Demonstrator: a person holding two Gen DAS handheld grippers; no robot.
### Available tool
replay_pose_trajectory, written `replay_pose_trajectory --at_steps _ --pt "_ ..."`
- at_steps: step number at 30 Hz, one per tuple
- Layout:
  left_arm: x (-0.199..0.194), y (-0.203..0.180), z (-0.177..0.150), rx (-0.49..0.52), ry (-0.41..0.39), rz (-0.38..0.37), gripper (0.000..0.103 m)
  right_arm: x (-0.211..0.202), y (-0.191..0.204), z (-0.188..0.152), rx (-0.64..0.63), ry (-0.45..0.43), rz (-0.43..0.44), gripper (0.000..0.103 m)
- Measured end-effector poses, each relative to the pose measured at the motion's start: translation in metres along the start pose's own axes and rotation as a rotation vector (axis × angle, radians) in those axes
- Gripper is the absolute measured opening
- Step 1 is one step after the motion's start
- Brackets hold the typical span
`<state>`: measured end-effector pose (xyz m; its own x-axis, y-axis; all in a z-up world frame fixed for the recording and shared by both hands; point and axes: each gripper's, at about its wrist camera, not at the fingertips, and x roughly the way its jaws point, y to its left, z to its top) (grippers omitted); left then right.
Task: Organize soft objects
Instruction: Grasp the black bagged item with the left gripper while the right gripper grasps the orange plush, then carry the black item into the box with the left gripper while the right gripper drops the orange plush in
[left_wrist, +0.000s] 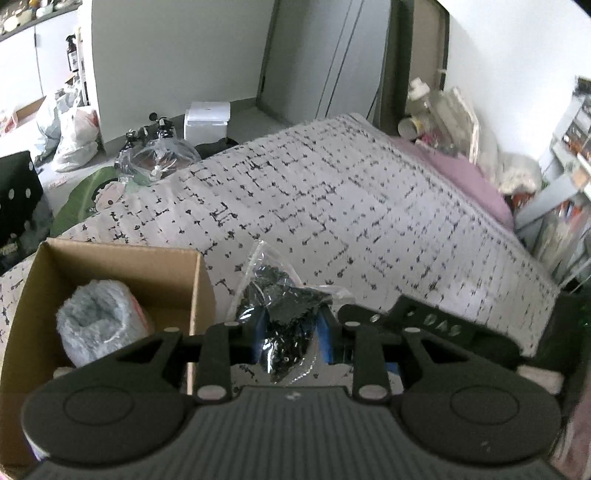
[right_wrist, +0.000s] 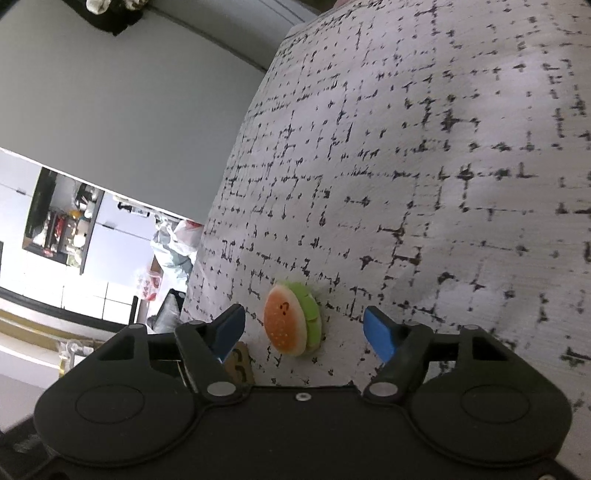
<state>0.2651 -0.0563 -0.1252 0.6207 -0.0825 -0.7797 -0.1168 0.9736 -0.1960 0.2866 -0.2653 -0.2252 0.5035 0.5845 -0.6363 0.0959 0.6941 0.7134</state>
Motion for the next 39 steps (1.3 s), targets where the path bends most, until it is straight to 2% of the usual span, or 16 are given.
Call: replay_pose_trajectory --at_steps 6,9,11,12,16,21,39 --pt "-0.005 0.014 0.003 -0.029 -0.016 -0.010 0.029 0.013 0.007 -0.002 -0.040 0.019 -0.028 0.062" --pt "-0.007 0.021 0.004 -0.049 -0.015 -0.028 0.029 0.019 0.012 -0.004 -0.069 0.025 -0.039 0.056" --pt "-0.010 0.024 0.005 -0.055 -0.021 -0.038 0.029 0.023 0.014 -0.007 -0.083 0.030 -0.050 0.042" --pt "-0.012 0.026 0.005 -0.058 -0.023 -0.046 0.029 0.025 0.015 -0.007 -0.091 0.039 -0.056 0.023" --pt "-0.021 0.031 0.006 -0.060 -0.034 -0.071 0.029 0.024 0.018 -0.012 -0.130 0.020 -0.076 0.011" --pt "-0.033 0.041 0.006 -0.081 -0.055 -0.098 0.029 0.006 0.026 -0.016 -0.157 -0.019 -0.072 0.009" --pt "-0.070 0.065 -0.003 -0.128 -0.119 -0.147 0.028 -0.079 0.061 -0.049 -0.234 -0.139 -0.171 0.009"
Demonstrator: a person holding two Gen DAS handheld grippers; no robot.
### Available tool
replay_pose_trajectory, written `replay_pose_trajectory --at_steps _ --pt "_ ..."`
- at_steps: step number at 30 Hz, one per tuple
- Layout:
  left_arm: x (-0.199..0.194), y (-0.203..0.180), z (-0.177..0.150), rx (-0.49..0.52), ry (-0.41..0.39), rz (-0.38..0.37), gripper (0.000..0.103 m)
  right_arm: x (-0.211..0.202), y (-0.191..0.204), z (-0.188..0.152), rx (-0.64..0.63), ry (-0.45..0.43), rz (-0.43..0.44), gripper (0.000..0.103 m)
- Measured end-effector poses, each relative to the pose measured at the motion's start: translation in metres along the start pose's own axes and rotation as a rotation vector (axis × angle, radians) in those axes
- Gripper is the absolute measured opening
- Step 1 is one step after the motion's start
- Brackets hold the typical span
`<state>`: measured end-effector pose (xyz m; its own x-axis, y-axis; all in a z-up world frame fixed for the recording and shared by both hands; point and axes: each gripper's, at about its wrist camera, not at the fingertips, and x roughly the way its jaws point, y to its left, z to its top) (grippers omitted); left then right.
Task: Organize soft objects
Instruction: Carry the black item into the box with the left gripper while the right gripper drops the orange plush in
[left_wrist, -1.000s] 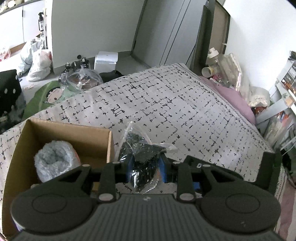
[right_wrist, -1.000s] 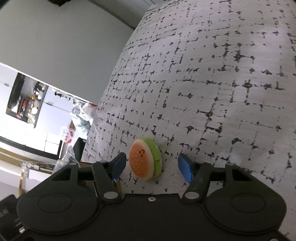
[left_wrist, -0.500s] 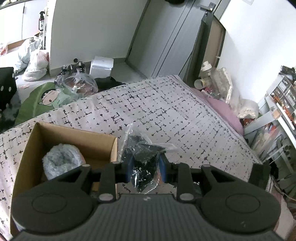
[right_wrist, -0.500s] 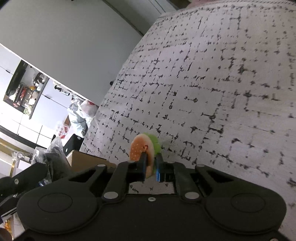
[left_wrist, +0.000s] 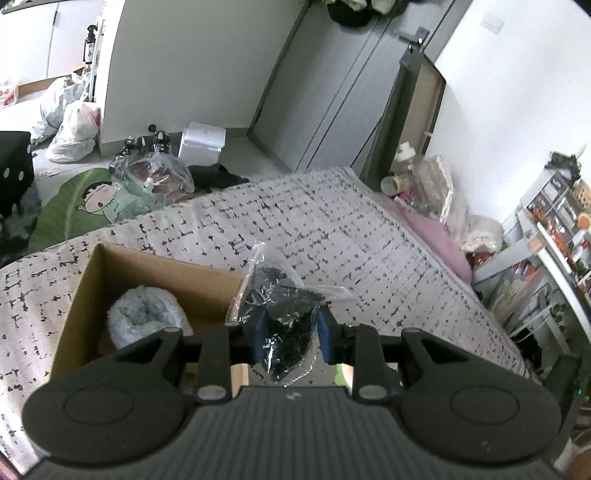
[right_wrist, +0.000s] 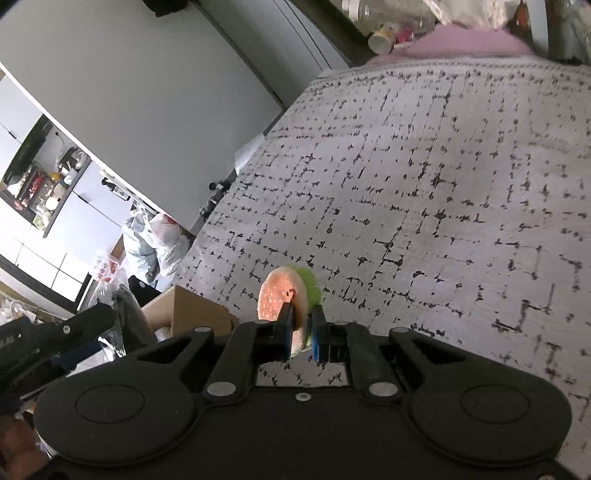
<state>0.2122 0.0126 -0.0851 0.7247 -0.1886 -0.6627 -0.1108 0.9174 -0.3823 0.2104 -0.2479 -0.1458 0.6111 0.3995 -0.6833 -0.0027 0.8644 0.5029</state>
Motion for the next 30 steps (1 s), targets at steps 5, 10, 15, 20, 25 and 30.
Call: replay_pose_trajectory --at_steps 5,10,15,20,25,30 --pt "-0.014 0.007 0.001 -0.006 -0.021 0.001 0.028 -0.017 0.015 -0.001 -0.022 -0.021 -0.003 0.009" --pt "-0.027 0.020 0.005 -0.024 -0.030 -0.004 0.028 -0.028 0.029 -0.004 -0.038 -0.034 -0.003 0.009" --pt "-0.032 0.040 0.003 -0.057 -0.023 -0.002 0.028 -0.035 0.045 -0.010 -0.054 -0.041 -0.004 0.010" --pt "-0.030 0.055 0.000 -0.087 0.008 -0.016 0.028 -0.039 0.064 -0.014 -0.079 -0.042 -0.008 0.010" --pt "-0.033 0.059 -0.002 -0.092 0.015 -0.045 0.029 -0.045 0.086 -0.017 -0.106 -0.059 -0.005 0.010" --pt "-0.035 0.062 -0.004 -0.094 0.029 -0.061 0.029 -0.047 0.107 -0.020 -0.127 -0.067 0.003 0.010"
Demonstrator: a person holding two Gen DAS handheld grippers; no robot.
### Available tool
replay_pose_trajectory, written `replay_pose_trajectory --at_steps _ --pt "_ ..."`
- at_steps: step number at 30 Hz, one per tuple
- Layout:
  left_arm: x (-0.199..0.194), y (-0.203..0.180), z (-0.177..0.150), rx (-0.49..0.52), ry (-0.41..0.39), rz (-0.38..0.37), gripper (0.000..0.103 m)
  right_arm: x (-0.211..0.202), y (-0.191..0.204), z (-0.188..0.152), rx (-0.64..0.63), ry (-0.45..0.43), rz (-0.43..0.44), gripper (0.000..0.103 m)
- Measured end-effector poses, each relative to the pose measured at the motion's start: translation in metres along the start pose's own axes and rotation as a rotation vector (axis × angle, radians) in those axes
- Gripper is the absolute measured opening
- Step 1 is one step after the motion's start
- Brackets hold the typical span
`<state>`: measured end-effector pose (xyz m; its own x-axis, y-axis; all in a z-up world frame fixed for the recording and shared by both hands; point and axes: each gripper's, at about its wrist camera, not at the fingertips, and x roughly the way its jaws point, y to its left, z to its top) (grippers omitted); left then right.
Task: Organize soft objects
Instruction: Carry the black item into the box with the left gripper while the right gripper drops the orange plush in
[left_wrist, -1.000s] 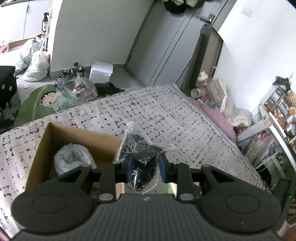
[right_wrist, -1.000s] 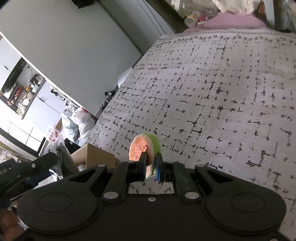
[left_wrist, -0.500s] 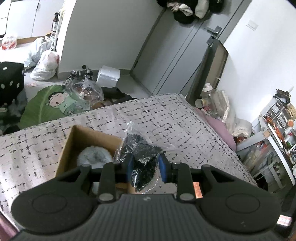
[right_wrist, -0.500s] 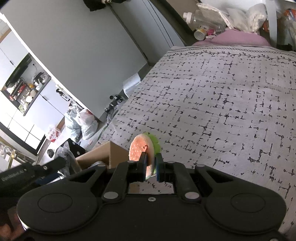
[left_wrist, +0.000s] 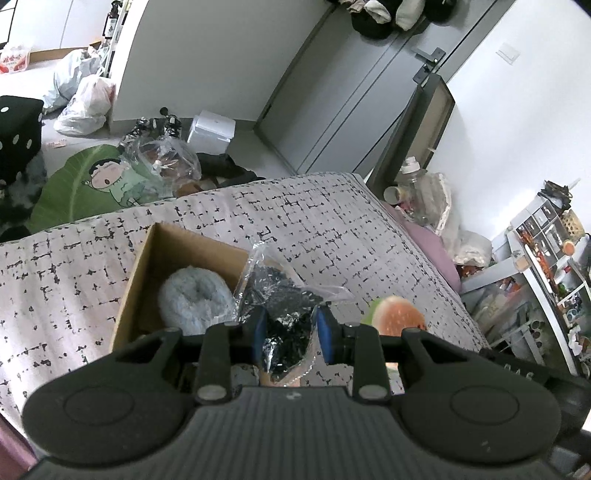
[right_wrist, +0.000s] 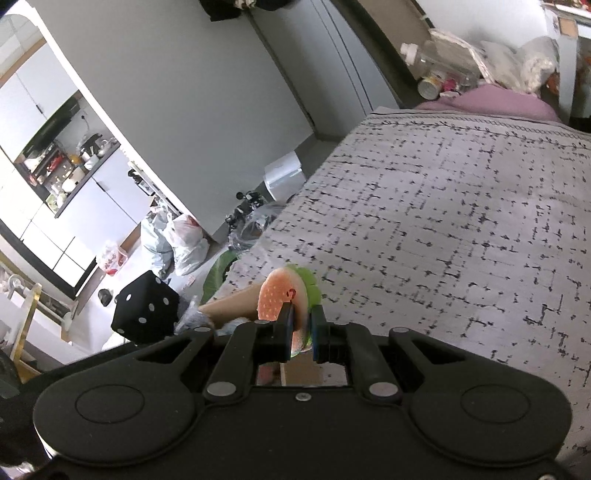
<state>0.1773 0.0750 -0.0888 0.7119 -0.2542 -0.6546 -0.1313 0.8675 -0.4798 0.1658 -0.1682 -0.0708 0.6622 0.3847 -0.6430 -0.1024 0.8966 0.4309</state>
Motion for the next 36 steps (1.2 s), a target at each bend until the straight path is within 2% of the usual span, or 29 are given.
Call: replay_pose_trajectory --at_steps 6,9,13,27,31,34,36 --pt "-0.003 0.009 -0.001 -0.014 0.015 0.002 0.029 0.004 0.023 -0.002 -0.029 0.000 0.008 0.010" --pt "-0.004 0.014 0.002 -0.027 0.021 0.011 0.034 0.008 0.032 -0.003 -0.039 0.001 0.011 0.010" --pt "-0.004 0.027 0.004 -0.067 0.032 0.019 0.047 0.012 0.042 -0.004 -0.050 0.004 0.014 0.010" --pt "-0.002 0.052 0.011 -0.111 0.009 0.072 0.061 0.036 0.059 -0.010 -0.056 0.025 -0.013 0.010" --pt "0.001 0.059 0.012 -0.129 0.013 0.090 0.064 0.041 0.063 -0.015 -0.082 0.029 -0.001 0.028" --pt "0.001 0.061 0.013 -0.129 0.010 0.092 0.067 0.040 0.061 -0.018 -0.087 0.015 -0.040 0.044" --pt "0.001 0.061 0.013 -0.122 0.007 0.095 0.069 0.038 0.060 -0.019 -0.088 0.012 -0.053 0.048"
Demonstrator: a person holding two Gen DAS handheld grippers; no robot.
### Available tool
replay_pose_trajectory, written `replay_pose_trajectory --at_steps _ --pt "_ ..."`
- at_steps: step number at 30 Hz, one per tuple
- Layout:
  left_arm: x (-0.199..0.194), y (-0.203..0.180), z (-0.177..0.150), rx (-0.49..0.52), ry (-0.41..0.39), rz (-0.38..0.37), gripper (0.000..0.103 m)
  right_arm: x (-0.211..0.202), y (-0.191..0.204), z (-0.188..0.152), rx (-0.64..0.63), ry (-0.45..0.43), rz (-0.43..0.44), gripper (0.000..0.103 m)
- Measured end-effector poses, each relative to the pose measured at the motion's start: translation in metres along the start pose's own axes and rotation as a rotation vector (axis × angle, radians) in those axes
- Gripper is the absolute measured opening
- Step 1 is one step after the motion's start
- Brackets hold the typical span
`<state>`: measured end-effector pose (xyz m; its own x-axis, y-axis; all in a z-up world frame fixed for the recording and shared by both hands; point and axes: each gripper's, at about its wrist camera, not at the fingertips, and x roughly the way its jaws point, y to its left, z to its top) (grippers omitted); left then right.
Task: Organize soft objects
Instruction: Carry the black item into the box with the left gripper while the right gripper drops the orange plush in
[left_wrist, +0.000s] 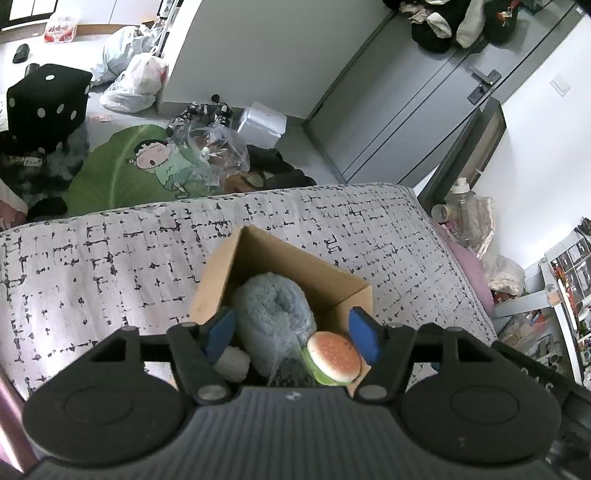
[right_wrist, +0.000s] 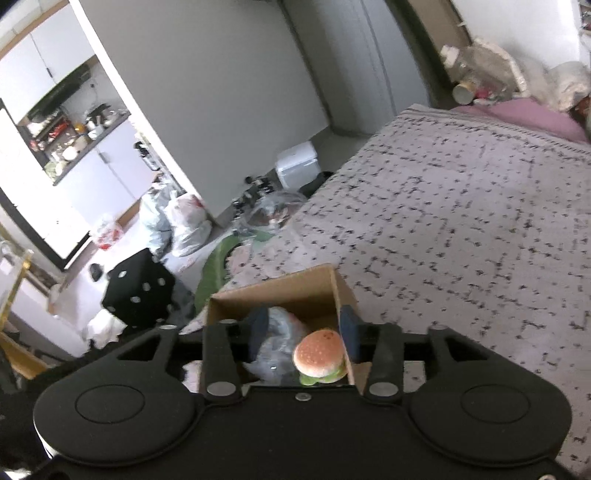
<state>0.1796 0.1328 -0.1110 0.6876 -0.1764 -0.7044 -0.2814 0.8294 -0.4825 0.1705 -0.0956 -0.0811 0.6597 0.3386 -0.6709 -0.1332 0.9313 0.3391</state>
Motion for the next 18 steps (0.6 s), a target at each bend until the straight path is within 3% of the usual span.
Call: replay_pose_trajectory --at_steps 3,6,18 --pt "0.002 -0.003 -0.001 0.017 0.006 0.014 0.077 -0.006 -0.003 -0.002 0.010 -0.003 0.003 0.059" --pt "0.004 -0.006 -0.003 0.040 0.019 0.025 0.077 -0.012 -0.006 -0.004 0.009 -0.010 -0.010 0.069" --pt "-0.007 -0.024 -0.007 0.113 0.053 0.046 0.078 -0.050 -0.034 -0.005 0.059 -0.036 -0.041 0.090"
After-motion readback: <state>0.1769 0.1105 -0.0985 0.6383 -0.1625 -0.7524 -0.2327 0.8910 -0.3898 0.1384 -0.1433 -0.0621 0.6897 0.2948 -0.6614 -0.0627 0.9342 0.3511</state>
